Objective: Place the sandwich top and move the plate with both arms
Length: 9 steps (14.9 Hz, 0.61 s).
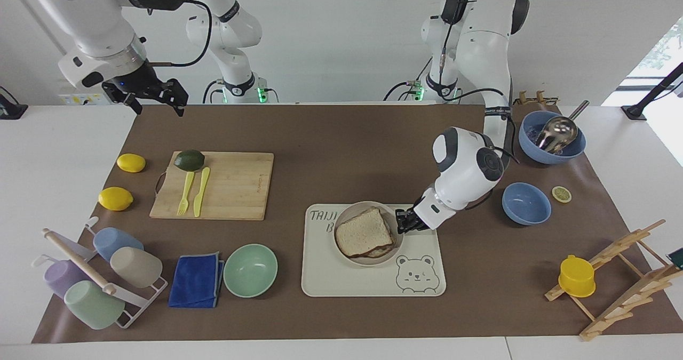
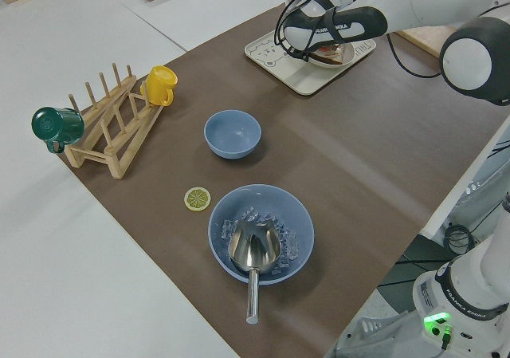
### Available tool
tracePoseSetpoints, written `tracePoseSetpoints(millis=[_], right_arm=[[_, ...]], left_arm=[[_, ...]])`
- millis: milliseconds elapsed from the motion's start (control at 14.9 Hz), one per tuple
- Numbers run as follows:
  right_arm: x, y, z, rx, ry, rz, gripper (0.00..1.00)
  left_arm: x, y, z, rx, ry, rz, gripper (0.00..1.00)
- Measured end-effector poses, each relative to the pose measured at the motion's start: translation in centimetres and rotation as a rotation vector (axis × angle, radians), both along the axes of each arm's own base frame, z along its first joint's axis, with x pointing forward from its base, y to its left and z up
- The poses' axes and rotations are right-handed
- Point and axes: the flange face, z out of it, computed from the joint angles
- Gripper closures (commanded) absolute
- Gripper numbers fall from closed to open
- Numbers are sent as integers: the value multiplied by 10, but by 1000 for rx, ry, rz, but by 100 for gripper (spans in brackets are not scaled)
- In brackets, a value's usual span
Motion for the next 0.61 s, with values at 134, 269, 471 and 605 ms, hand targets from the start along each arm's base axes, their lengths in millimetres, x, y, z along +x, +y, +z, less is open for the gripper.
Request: tracePoseSetpoints(millis=[134, 269, 471, 605], right_arm=[[0, 0, 0, 0, 0, 0, 0], [0, 0, 0, 0, 0, 0, 0], [0, 0, 0, 0, 0, 0, 0], [0, 0, 0, 0, 0, 0, 0]], left_arm=[[1, 1, 2, -3, -3, 3, 0], [3, 3, 4, -5, -6, 7, 0], [7, 11, 14, -9, 31, -2, 0], [15, 26, 32, -14, 46, 3, 0]])
